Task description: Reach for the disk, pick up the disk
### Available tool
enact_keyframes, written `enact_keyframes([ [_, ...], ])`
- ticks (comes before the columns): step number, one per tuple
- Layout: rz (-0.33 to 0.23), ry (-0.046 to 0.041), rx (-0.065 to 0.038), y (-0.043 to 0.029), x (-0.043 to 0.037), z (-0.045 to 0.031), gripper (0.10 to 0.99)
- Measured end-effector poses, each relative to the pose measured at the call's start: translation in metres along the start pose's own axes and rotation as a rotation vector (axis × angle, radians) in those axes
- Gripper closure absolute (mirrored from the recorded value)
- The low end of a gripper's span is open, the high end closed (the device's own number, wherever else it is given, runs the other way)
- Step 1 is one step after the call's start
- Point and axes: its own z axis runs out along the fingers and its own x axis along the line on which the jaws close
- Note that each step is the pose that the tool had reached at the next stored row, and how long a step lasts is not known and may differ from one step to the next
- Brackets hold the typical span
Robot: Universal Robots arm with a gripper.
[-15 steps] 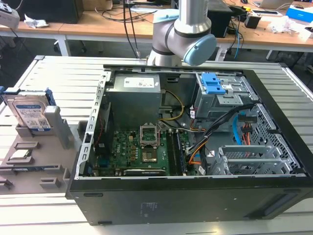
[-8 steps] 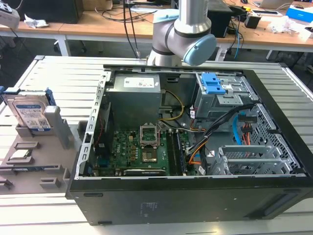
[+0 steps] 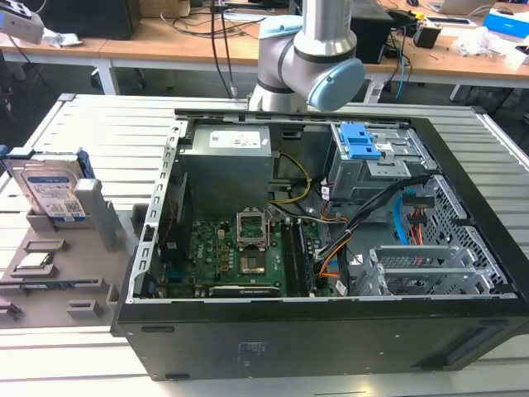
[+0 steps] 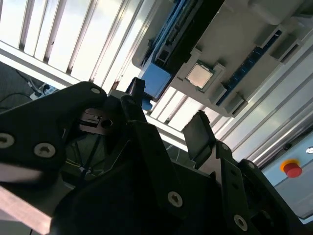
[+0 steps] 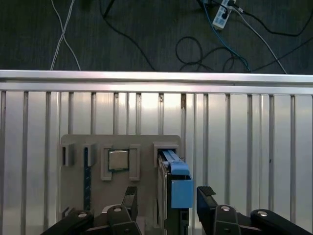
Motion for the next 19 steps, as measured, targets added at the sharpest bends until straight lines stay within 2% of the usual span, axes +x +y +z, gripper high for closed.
enact_keyframes([
  [7, 0.0, 0.0, -0.001, -0.0036, 0.0, 0.0088, 0.486],
  [15, 0.0, 0.0001, -0.002, -0.0046, -0.0004, 0.0242, 0.486],
  [19, -0.002, 0.0001, -0.002, -0.0048, -0.0091, 0.0249, 0.486],
])
